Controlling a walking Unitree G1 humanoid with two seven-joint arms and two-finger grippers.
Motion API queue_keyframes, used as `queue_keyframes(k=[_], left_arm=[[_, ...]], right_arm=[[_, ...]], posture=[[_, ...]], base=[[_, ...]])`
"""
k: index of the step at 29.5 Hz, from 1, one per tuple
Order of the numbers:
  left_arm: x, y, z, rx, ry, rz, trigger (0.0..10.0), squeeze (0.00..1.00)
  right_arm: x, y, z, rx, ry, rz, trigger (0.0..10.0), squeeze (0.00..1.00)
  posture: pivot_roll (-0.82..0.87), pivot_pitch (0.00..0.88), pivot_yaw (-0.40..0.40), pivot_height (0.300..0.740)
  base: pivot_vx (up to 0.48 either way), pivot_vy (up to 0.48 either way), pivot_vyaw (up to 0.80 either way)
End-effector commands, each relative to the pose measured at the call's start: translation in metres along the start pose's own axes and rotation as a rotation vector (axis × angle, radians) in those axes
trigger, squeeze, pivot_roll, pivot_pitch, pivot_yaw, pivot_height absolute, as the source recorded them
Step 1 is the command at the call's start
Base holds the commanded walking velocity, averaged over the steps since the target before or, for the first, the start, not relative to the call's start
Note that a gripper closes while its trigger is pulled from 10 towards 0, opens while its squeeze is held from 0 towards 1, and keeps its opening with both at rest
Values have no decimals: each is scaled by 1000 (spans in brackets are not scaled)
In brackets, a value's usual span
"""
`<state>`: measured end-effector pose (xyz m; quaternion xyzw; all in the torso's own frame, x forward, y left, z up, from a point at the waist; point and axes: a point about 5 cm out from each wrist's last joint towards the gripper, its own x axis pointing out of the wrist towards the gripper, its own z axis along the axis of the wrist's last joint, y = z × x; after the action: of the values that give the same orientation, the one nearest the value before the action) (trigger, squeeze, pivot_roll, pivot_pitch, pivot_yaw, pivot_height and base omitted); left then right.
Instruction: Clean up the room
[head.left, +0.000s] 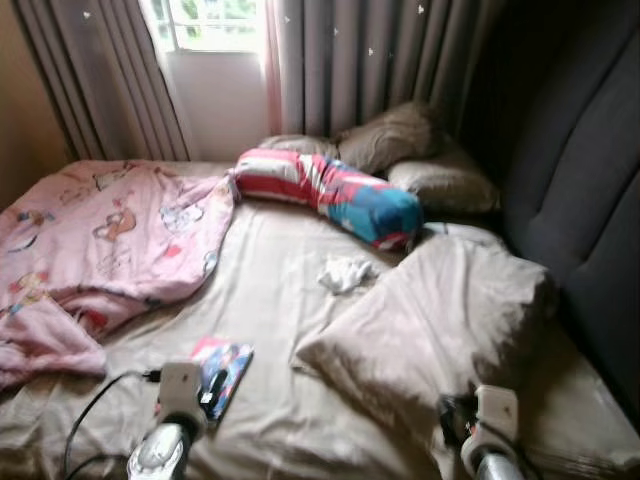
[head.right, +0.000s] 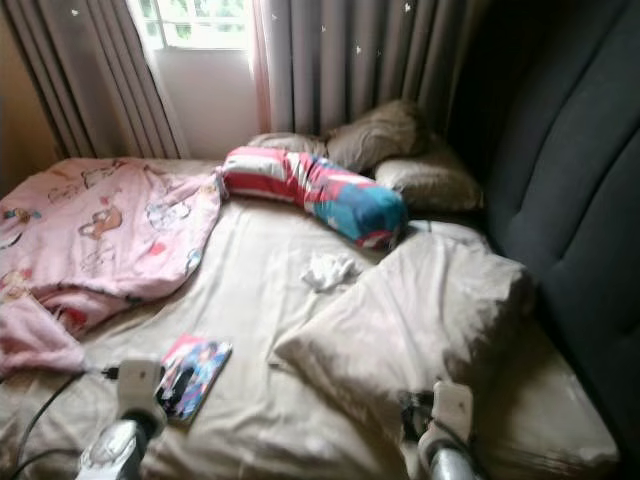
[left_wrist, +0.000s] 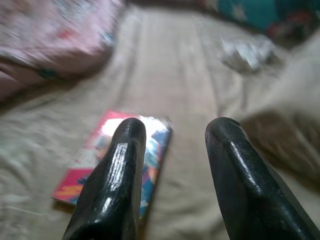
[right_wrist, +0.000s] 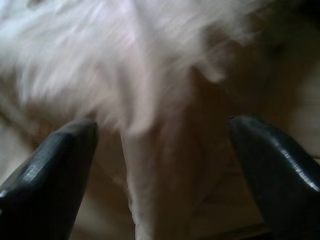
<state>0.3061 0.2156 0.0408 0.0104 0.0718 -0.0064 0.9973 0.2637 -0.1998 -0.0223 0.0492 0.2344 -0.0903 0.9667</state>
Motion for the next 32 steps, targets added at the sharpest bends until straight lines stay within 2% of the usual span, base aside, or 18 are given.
queue_keyframes(k=[1,17,32], left_arm=[[-5,3,-7,-8,23,14,10000,0],[-2,1,-2,-21,3,15,10000,0],[-1,0,-1,-20,-3,11,10000,0]], right_arm=[[4,7,10,-4,-27,21,10000,0],[5,10,13,3,-41,39,10000,0],[6,12,16,7,-52,36,10000,0]], posture=[[20,60,-15,651],[20,73,-16,651],[22,75,-13,651]], base=[[0,0,0],[0,0,0],[348,0,0]])
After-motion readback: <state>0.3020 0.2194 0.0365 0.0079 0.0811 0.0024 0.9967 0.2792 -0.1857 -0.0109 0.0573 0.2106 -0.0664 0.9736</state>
